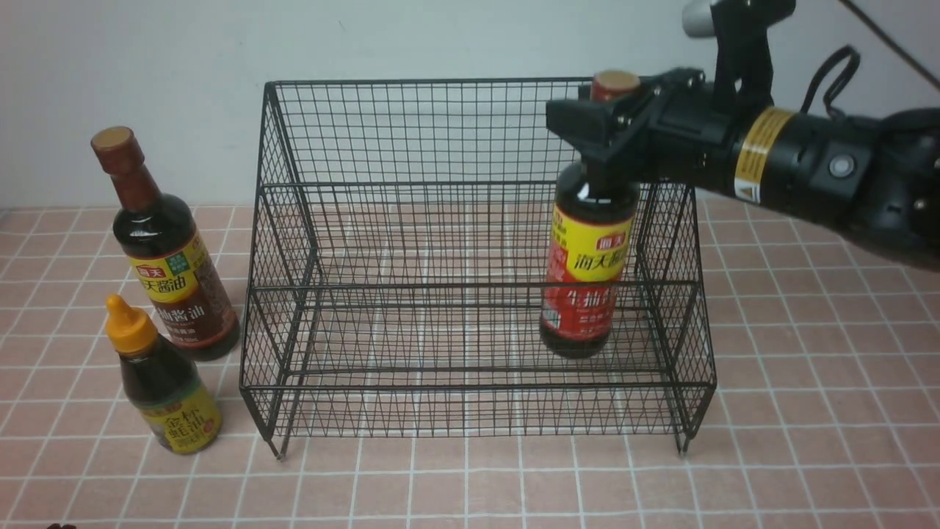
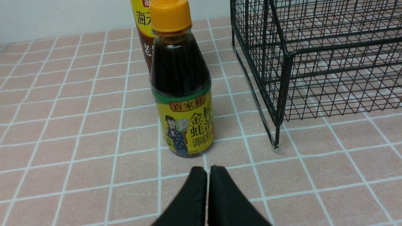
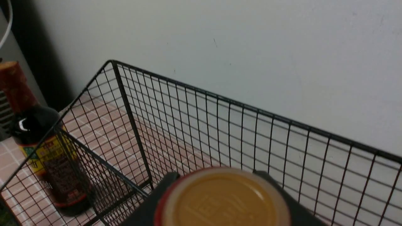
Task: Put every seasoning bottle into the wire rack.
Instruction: Use the right arm to put the condiment bottle back on the shelf
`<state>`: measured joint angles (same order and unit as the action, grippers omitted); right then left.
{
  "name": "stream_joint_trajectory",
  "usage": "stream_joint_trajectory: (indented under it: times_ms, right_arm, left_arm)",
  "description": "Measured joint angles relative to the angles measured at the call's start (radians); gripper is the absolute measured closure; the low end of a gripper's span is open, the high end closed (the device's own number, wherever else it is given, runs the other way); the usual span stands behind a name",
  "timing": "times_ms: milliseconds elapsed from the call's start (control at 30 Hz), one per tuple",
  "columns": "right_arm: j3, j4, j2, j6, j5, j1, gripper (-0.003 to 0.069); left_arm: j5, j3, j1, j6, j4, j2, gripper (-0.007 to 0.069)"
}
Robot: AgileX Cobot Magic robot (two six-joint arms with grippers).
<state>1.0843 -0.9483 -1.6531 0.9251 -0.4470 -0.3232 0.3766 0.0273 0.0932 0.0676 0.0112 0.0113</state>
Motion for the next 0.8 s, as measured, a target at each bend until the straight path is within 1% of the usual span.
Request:
stream_joint_trajectory:
  times_ms: [600, 700, 800]
  right_arm:
    - [-0.037, 0.009, 0.010, -0.020, -0.043, 0.000, 0.0390]
    - [-0.041, 0.012, 0.010, -0.009, -0.067, 0.000, 0.0375]
    - [-0.039, 0.026, 0.018, 0.002, -0.115, 0.000, 0.0326]
  left_arm:
    - [0.000, 0.000, 0.000, 0.000, 0.000, 0.000, 0.0631]
    - [0.000, 0.000, 0.000, 0.000, 0.000, 0.000, 0.0631]
    - [0.000, 0.000, 0.000, 0.000, 0.000, 0.000, 0.0631]
